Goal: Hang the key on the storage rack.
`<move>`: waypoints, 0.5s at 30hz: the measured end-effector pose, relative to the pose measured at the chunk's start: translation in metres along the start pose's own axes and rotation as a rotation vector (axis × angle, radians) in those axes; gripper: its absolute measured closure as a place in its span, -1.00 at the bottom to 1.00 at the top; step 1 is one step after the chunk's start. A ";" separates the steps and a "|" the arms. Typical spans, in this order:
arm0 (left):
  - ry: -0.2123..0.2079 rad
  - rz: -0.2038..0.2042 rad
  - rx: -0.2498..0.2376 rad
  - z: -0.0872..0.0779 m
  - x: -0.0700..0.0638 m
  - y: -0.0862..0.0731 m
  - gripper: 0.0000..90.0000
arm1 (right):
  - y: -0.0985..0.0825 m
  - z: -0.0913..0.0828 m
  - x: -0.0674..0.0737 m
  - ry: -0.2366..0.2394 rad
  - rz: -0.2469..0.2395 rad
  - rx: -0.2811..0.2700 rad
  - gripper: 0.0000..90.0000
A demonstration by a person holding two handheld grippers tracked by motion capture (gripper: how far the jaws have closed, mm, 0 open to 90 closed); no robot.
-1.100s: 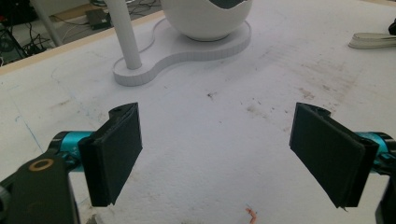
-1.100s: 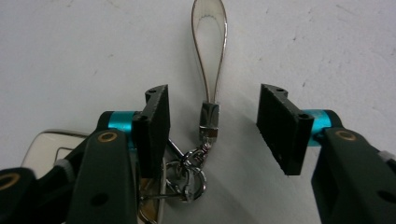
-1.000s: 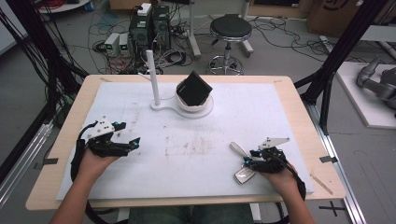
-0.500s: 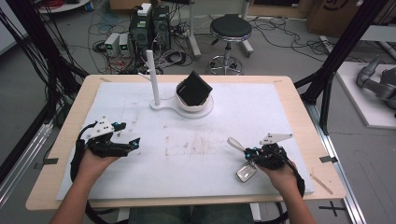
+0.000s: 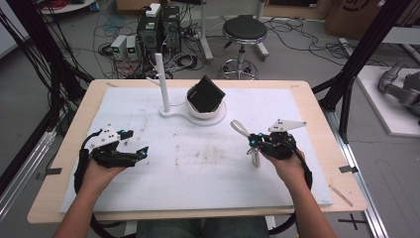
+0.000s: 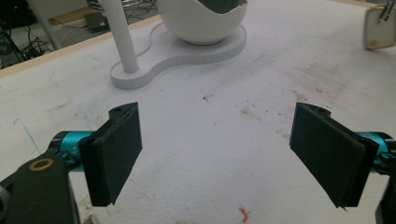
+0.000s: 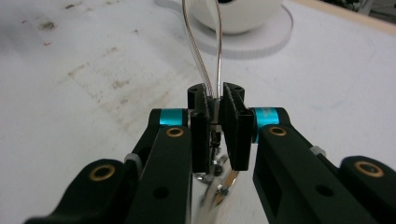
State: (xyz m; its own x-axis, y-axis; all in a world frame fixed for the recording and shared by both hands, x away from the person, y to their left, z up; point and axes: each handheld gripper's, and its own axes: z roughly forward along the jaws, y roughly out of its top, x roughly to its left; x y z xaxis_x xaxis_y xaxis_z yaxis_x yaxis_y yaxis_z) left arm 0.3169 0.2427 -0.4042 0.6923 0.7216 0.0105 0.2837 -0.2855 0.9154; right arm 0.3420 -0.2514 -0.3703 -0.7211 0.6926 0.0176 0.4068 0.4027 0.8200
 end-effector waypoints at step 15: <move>0.000 0.003 0.002 -0.001 0.000 0.000 -0.62 | 0.066 0.027 0.010 -0.004 -0.089 -0.044 0.84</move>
State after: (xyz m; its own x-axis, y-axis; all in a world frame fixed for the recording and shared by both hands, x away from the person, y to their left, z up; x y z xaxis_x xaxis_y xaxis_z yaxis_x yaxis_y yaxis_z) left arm 0.3163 0.2429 -0.4042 0.6934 0.7205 0.0129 0.2831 -0.2888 0.9146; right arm 0.3764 -0.2021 -0.3315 -0.7511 0.6576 -0.0587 0.3161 0.4363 0.8425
